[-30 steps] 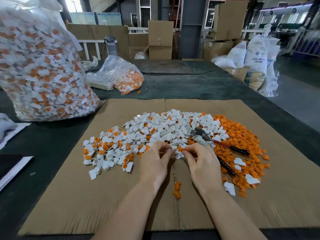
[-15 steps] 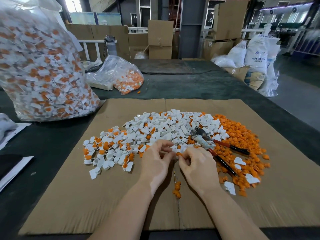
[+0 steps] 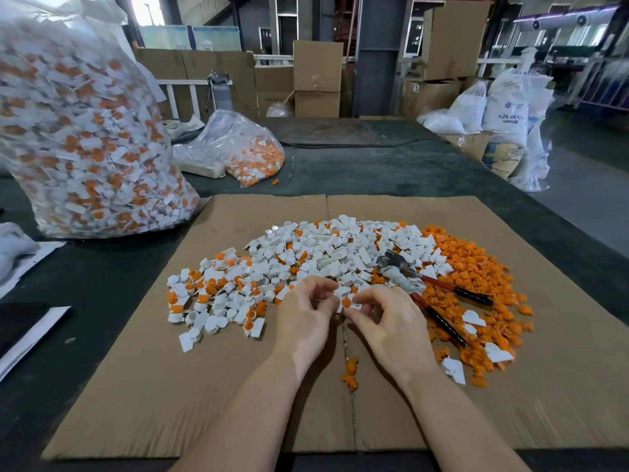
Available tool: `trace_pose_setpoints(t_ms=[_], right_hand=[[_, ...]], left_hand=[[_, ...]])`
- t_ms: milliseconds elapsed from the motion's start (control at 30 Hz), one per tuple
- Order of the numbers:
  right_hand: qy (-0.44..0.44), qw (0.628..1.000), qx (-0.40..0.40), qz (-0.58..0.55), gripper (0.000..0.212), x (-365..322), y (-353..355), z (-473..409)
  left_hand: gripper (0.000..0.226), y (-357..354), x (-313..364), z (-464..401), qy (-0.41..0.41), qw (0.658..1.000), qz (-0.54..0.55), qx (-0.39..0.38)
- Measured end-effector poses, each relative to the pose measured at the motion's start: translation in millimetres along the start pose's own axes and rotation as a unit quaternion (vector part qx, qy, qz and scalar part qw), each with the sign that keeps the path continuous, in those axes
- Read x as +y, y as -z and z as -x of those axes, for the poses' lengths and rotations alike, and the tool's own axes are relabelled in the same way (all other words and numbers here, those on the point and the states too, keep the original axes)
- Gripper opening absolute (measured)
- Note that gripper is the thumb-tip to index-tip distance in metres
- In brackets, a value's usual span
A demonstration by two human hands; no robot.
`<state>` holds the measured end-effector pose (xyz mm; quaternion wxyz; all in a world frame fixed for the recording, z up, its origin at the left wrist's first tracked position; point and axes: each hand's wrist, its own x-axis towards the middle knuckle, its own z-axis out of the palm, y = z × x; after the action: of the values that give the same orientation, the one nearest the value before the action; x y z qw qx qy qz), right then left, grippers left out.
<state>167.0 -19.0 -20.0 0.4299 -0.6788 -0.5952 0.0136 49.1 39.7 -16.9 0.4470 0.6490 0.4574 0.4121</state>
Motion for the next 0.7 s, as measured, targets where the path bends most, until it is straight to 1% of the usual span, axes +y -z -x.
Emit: trace_pose_setpoints(t_ms=[100, 167, 367, 700], right_hand=[[0.028, 1.000, -0.007, -0.002, 0.028, -1.3, 1.2, 0.8], [0.043, 0.999, -0.007, -0.003, 0.030, -1.7, 1.6, 0.8], [0.039, 0.999, -0.018, 0.004, 0.022, -1.5, 2.3, -0.7], [0.045, 0.999, -0.017, 0.017, 0.019, -3.5, 3.6, -1.2]], left_hand=[[0.016, 2.0, 1.6, -0.1, 0.005, 1.000, -0.013, -0.017], [0.016, 2.6, 2.5, 0.1, 0.011, 0.999, -0.017, -0.027], [0.017, 2.5, 3.3, 0.8, 0.018, 0.999, -0.016, -0.034], [0.015, 2.1, 4.6, 1.9, 0.024, 0.999, -0.018, -0.030]])
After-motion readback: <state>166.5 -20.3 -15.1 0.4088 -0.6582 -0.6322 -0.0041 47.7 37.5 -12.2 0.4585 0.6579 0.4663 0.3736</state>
